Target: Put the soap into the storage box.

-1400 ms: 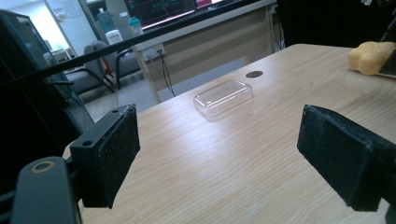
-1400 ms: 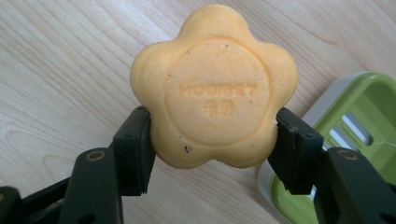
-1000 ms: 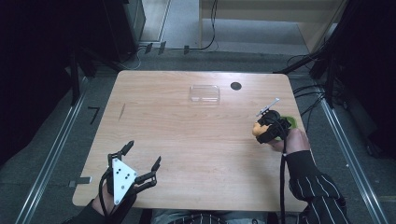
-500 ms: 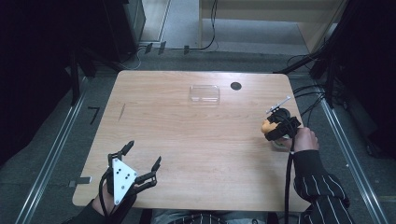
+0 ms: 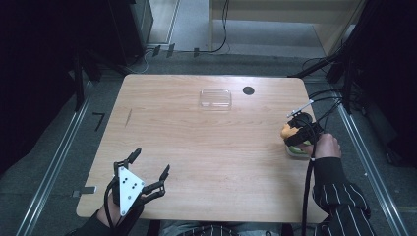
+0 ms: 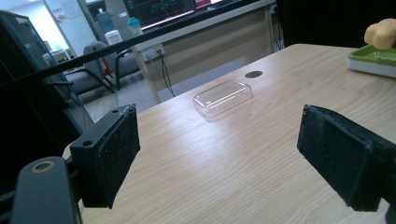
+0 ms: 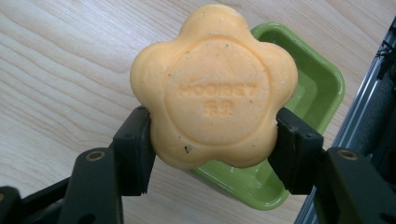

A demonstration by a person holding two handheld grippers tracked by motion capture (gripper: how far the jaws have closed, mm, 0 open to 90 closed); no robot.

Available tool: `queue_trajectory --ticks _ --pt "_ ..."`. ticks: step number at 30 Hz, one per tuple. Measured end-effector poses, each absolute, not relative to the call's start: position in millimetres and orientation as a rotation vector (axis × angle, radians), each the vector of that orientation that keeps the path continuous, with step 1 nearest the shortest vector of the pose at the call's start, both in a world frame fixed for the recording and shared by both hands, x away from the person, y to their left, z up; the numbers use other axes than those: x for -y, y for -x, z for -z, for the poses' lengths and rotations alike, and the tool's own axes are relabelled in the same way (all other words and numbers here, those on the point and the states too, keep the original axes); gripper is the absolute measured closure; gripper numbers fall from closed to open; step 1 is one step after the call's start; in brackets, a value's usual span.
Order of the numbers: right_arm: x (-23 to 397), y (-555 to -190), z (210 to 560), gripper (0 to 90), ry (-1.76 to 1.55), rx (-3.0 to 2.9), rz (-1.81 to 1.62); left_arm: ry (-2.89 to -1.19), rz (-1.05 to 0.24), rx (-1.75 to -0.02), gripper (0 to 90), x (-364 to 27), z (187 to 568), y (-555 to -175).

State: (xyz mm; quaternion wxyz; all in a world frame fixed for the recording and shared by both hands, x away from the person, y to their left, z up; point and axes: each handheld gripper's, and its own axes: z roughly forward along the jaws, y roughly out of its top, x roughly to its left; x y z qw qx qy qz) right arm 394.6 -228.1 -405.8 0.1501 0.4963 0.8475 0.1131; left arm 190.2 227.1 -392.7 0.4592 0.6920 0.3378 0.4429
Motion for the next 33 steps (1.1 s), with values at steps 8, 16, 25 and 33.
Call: queue_trajectory --ticks 8,16,25,33 --pt "238.4 -397.2 406.8 39.8 -1.462 -2.411 -0.324 -1.707 -1.091 -0.831 13.5 -227.0 392.7 -190.3" --pt "245.9 -401.9 410.4 39.8 -1.492 -2.396 -0.316 -1.709 -1.092 -0.828 13.5 -226.8 392.8 -190.5" --pt "254.1 -408.2 415.0 39.8 -1.523 -2.376 -0.317 -1.709 -1.091 -0.831 13.5 -226.6 392.8 -190.8" --pt "260.7 -413.2 419.8 39.8 -1.536 -2.374 -0.307 -1.71 -1.089 -0.829 13.5 -226.2 392.9 -191.0"
